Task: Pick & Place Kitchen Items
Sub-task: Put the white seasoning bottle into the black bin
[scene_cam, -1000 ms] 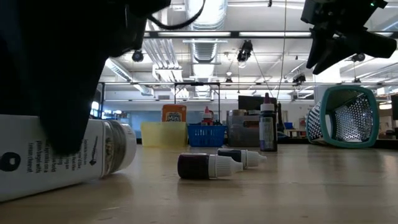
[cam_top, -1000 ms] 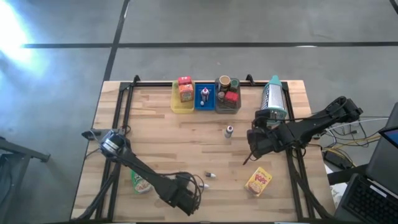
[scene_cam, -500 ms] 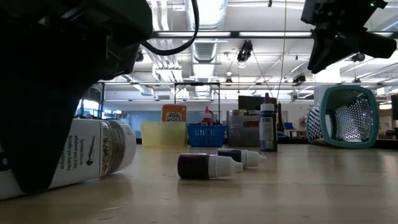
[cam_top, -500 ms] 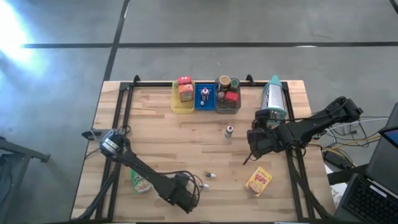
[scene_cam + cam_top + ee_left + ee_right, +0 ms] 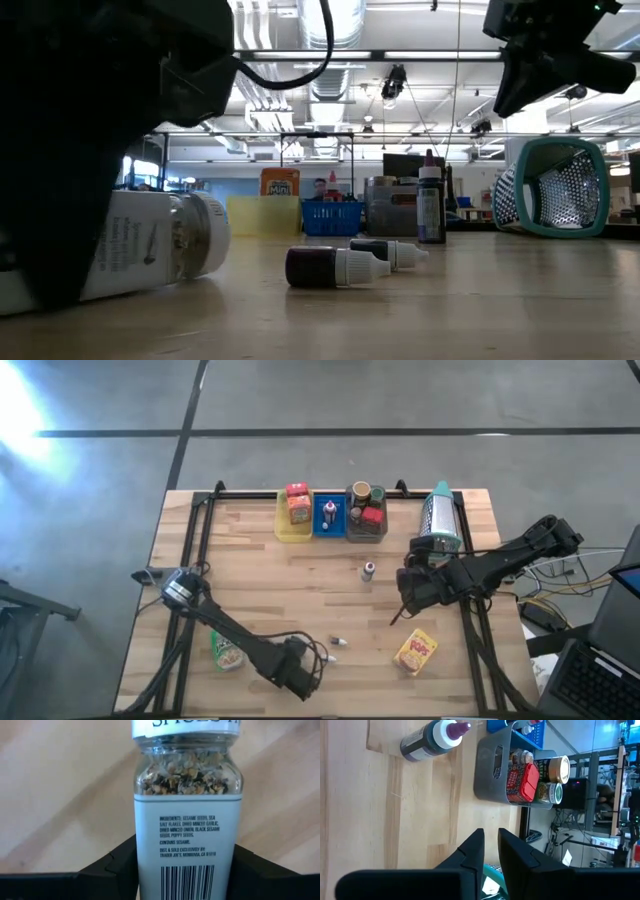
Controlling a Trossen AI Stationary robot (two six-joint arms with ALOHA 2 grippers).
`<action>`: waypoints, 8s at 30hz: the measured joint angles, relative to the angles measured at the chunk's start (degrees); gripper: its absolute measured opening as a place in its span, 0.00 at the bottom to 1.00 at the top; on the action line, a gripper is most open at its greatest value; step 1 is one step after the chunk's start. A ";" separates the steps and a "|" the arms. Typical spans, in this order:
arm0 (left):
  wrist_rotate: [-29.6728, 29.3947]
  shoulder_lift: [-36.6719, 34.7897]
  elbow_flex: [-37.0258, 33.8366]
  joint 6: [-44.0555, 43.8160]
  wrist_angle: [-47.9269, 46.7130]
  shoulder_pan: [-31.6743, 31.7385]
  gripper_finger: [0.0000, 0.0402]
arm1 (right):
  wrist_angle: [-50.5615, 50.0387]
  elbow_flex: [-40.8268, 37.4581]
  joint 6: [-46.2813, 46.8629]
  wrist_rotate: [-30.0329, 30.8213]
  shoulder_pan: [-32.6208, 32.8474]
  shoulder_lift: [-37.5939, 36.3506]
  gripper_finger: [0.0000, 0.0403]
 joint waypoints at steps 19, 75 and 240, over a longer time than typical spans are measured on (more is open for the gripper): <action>-33.24 -11.53 -4.07 9.10 -4.70 0.26 0.52 | 5.20 -0.38 -3.43 -0.13 -0.02 0.00 0.23; -5.72 -22.91 -7.90 98.38 39.66 29.86 0.52 | 25.53 19.26 -9.44 -32.82 -9.70 2.05 0.91; -34.34 -41.00 -42.38 83.98 58.75 33.88 0.82 | 19.73 27.51 -29.62 -46.32 -50.29 34.88 0.50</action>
